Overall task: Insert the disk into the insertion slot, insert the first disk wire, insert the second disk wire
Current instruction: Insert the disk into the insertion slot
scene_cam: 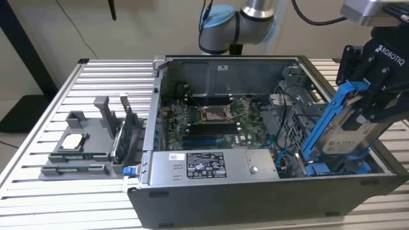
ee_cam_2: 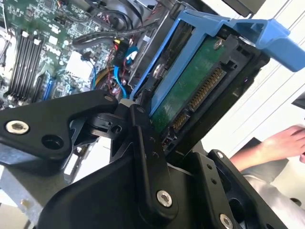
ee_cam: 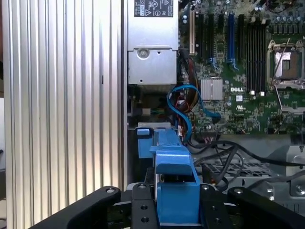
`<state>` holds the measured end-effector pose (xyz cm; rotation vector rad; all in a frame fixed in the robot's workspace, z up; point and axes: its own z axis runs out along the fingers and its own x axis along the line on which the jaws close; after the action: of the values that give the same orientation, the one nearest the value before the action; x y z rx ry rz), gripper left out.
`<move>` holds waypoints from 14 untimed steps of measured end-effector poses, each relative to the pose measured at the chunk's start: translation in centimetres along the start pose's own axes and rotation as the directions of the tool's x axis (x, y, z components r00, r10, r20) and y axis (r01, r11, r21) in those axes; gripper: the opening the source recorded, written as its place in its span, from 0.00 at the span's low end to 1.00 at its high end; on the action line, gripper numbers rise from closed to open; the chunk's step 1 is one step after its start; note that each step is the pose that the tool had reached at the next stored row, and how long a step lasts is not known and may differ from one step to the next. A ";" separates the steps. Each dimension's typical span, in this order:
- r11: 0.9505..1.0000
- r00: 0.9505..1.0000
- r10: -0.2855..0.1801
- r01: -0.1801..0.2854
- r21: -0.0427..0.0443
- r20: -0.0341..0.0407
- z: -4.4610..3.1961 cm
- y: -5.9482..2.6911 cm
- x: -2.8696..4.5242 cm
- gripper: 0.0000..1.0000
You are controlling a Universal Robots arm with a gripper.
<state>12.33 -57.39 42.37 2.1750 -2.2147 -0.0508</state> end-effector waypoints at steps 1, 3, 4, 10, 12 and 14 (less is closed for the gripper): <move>1.000 1.000 0.000 0.000 -0.004 0.000 0.12 -0.02 0.08 0.33; 1.000 1.000 -0.001 0.001 -0.010 0.000 0.38 -0.04 0.21 0.33; 1.000 1.000 -0.001 0.001 -0.012 0.000 0.51 -0.04 0.25 0.33; 1.000 1.000 -0.002 0.002 -0.013 -0.001 0.77 -0.27 0.35 0.33; 1.000 1.000 -0.003 0.003 -0.013 -0.001 0.82 -0.36 0.36 0.33; 1.000 1.000 -0.003 0.003 -0.012 0.000 0.89 -0.48 0.35 0.33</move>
<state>12.76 -57.75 41.46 2.1724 -2.2046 -0.0638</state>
